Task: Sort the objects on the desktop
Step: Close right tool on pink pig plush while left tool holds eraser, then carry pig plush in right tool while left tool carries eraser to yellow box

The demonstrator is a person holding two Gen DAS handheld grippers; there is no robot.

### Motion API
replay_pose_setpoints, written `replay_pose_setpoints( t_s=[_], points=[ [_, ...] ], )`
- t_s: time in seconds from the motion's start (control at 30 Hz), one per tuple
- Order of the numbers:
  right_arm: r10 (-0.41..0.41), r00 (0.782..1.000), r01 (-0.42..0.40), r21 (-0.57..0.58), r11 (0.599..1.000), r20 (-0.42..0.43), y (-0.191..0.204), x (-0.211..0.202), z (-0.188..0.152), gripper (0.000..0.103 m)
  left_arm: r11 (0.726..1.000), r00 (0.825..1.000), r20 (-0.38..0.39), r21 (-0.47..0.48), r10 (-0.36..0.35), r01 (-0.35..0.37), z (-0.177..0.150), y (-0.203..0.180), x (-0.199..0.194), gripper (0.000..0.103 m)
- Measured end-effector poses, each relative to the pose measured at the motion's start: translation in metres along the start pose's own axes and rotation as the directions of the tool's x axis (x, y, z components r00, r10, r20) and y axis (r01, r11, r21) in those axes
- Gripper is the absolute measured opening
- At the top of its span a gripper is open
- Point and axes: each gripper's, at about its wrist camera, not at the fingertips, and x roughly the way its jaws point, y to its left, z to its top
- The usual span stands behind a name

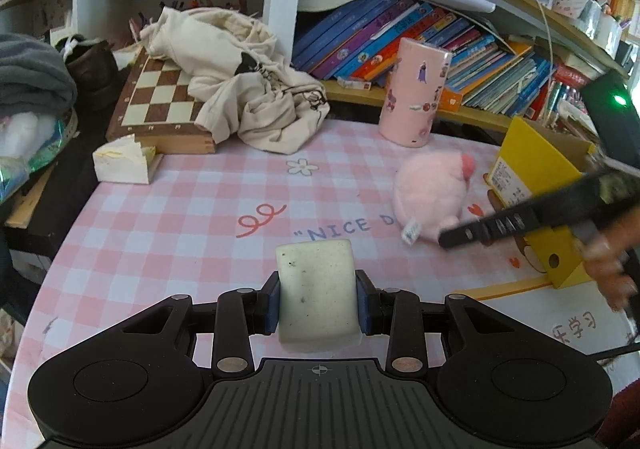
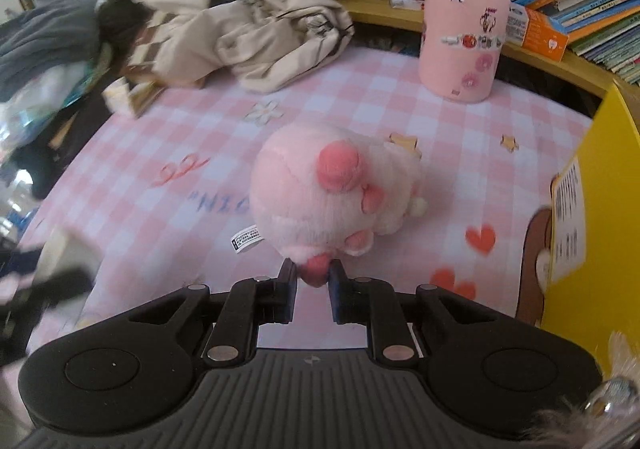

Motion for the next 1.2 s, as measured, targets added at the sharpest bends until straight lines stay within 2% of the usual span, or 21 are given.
replay_pose_setpoints(
  t_s=[0.2, 0.43, 0.83, 1.0, 1.07, 1.1, 1.13, 1.2],
  points=[
    [0.074, 0.997, -0.075, 0.056, 0.996, 0.003, 0.005, -0.032, -0.029, 0.015, 1.000, 1.000, 0.018, 0.023, -0.005, 0.004, 0.000, -0.007, -0.010, 0.034],
    [0.132, 0.989, -0.140, 0.121, 0.983, 0.067, 0.008, -0.074, -0.047, 0.014, 0.999, 0.999, 0.048, 0.051, -0.003, 0.001, -0.001, -0.015, -0.027, 0.034],
    [0.130, 0.984, -0.149, 0.163, 0.975, 0.120, 0.010, -0.101, -0.068, 0.014, 0.997, 0.999, 0.048, 0.083, -0.010, 0.006, -0.008, -0.025, -0.041, 0.034],
    [0.092, 0.991, -0.099, 0.066, 0.993, 0.102, 0.020, -0.094, -0.067, 0.015, 0.997, 0.999, 0.046, 0.081, -0.010, 0.007, -0.010, -0.025, -0.043, 0.034],
    [0.075, 0.993, -0.077, 0.024, 0.997, 0.095, 0.025, -0.090, -0.067, 0.035, 0.997, 0.999, 0.046, 0.080, -0.010, 0.006, -0.011, -0.025, -0.044, 0.034],
    [0.066, 0.994, -0.067, 0.002, 0.998, 0.092, 0.027, -0.089, -0.067, 0.070, 0.997, 0.999, 0.046, 0.078, -0.009, 0.005, -0.011, -0.025, -0.044, 0.034],
    [0.058, 0.994, -0.056, -0.019, 0.998, 0.089, 0.030, -0.087, -0.066, 0.095, 0.997, 0.999, 0.046, 0.076, -0.007, 0.003, -0.011, -0.025, -0.045, 0.034],
    [0.040, 0.996, -0.035, -0.062, 0.997, 0.083, 0.034, -0.083, -0.066, 0.095, 0.997, 0.999, 0.043, 0.071, -0.003, 0.000, -0.012, -0.023, -0.045, 0.034]
  ],
)
